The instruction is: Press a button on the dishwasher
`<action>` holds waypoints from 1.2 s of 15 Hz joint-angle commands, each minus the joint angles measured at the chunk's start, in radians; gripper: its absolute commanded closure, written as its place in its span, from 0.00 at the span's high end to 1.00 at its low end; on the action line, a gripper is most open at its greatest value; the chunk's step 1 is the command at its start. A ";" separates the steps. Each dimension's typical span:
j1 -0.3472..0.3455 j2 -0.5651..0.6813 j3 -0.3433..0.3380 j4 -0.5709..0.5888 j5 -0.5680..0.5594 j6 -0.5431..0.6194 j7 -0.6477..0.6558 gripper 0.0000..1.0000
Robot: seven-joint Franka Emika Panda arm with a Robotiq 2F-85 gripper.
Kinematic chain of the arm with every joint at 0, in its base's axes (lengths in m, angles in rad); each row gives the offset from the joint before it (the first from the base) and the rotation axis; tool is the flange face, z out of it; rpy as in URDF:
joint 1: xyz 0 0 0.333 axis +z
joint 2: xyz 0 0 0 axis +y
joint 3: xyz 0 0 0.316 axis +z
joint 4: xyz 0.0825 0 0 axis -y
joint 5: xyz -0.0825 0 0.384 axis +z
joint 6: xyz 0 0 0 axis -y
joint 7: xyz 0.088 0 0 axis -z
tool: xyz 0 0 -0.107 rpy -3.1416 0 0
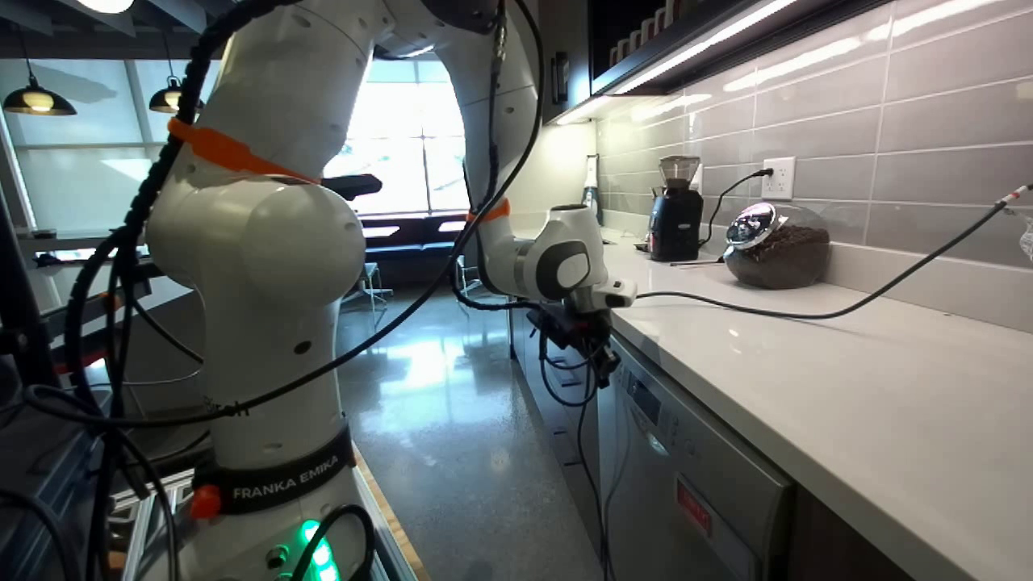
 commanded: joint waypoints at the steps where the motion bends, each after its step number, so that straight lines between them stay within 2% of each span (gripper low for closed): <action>1: 0.048 0.026 -0.040 0.012 0.027 0.031 0.026 0.00; 6: 0.071 0.020 -0.074 0.008 0.031 0.029 0.043 0.00; 18: 0.049 0.025 -0.058 0.024 0.063 0.045 0.041 0.00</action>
